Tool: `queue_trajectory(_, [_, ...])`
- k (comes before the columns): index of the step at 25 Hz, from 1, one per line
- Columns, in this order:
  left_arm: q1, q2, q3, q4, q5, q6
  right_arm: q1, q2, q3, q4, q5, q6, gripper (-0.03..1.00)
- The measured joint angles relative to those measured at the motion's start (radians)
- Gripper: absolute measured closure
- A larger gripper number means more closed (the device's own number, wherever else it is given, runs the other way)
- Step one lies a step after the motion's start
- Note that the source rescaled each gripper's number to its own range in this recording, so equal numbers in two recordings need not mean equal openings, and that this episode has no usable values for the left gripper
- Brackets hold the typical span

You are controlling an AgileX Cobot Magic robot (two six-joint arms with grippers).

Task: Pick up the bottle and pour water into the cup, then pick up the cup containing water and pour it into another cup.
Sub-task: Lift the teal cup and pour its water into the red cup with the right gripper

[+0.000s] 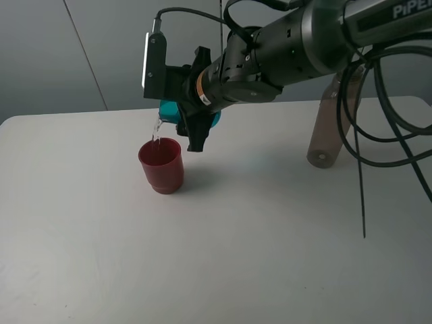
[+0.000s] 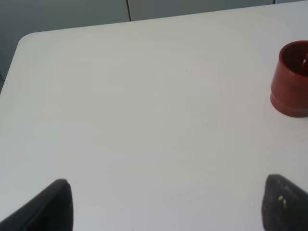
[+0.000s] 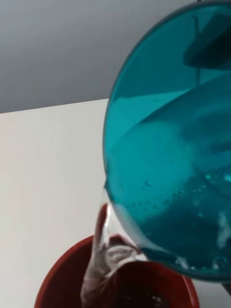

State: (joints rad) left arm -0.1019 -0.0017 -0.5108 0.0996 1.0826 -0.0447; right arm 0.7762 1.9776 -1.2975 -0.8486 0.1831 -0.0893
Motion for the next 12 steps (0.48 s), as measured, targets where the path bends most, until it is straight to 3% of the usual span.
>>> queue_trajectory(12, [0.000,0.000,0.000,0.000,0.000,0.000,0.000,0.032,-0.002,-0.106,-0.004,0.000,0.88])
